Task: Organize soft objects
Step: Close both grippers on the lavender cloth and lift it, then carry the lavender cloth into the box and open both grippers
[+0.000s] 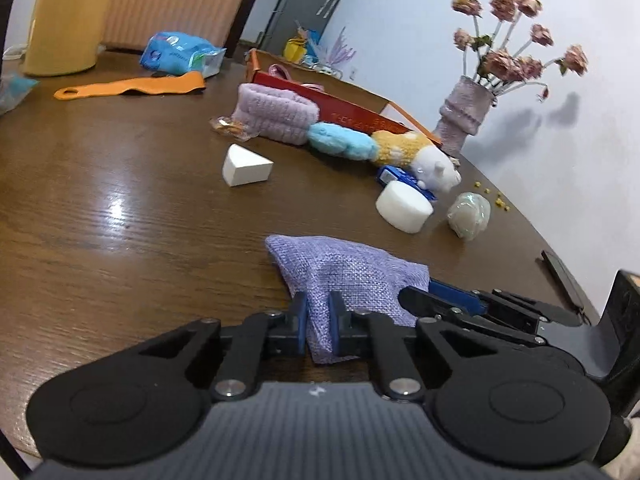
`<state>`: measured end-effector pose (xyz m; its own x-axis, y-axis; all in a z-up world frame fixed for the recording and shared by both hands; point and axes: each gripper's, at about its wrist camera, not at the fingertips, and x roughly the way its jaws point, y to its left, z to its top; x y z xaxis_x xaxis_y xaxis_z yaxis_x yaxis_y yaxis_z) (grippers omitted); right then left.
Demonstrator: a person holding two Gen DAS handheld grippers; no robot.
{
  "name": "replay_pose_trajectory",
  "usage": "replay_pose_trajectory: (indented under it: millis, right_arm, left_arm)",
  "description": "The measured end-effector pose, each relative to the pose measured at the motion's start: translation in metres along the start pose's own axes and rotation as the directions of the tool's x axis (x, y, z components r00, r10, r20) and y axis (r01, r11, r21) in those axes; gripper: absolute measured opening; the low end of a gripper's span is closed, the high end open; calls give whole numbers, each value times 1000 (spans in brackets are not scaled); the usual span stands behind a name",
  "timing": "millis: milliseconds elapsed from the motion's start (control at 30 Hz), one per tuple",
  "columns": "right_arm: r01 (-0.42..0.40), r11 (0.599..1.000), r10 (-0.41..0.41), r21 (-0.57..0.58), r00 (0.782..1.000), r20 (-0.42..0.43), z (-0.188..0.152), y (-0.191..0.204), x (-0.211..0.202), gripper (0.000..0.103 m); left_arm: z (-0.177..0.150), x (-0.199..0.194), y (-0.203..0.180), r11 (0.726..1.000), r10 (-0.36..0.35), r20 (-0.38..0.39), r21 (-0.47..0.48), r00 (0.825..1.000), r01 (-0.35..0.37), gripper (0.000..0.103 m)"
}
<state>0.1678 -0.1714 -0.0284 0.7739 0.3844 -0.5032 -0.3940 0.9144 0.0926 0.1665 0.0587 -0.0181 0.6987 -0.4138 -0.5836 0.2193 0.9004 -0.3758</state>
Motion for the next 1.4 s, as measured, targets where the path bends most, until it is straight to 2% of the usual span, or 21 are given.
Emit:
replay_pose_trajectory:
  millis: [100,200,300,400,467,567,633,700,767,833,900,933,1000,1100,1167,1233,1300,1400]
  right_arm:
    - [-24,999,25,-26,1000,7,-1,3,-2,15]
    - [-55,998,55,-1,998,-12,5,-3,-1,8]
    - [-90,996,90,25,996,6,25,-16,-2,4]
    - [-107,994,106,13,991,85,69,-32,1,4]
    - [-79,996,84,-39,985,149,111,-44,13,4]
    - [-44,996,59,-81,980,188,171,-65,50,4]
    - [-9,995,27,-103,986,166,205,-80,87,4]
    - [8,995,2,-98,996,95,229,-96,133,4]
    - [-16,998,15,-59,1000,-10,242,-111,181,4]
    - [-18,999,14,-42,995,-100,244,-116,218,4]
    - [-6,999,-2,-43,985,-171,240,-116,245,7]
    - [4,999,-12,-41,979,-204,238,-116,255,11]
    - [2,999,-12,-42,969,-246,230,-115,265,14]
    - [-11,1000,4,-26,966,-258,225,-117,266,14]
    - [-29,999,22,-27,969,-244,229,-116,258,17]
    - [-39,999,31,-34,974,-224,236,-115,246,25]
    - [-35,998,23,-57,982,-188,246,-112,226,26]
    - [-22,997,13,-74,992,-123,261,-113,188,36]
  left_arm:
    - [2,5,-3,1000,-3,-11,11,1000,3,8]
    - [12,7,-4,1000,-17,-18,16,1000,17,7]
    - [39,4,-10,997,-50,43,69,998,47,7]
    - [87,9,-19,989,-73,135,134,988,55,7]
    - [128,21,-26,982,-77,205,185,976,39,7]
    - [189,58,-32,979,-53,229,205,972,5,7]
    - [221,91,-31,974,-23,213,227,977,-27,7]
    - [245,134,-26,967,39,166,242,985,-80,7]
    - [256,174,-20,954,122,103,262,987,-145,7]
    - [253,204,-17,919,207,69,329,976,-218,9]
    - [245,219,-15,877,286,63,384,956,-288,11]
    - [241,220,-14,876,269,57,401,961,-269,12]
    - [236,214,-6,889,235,42,395,971,-232,26]
    - [241,198,2,907,219,53,357,974,-224,33]
    - [248,186,5,915,213,71,335,974,-225,34]
    - [256,171,4,912,221,104,329,970,-243,39]
    - [263,152,-1,911,223,143,321,964,-258,43]
    - [264,118,-10,915,209,185,309,960,-259,45]
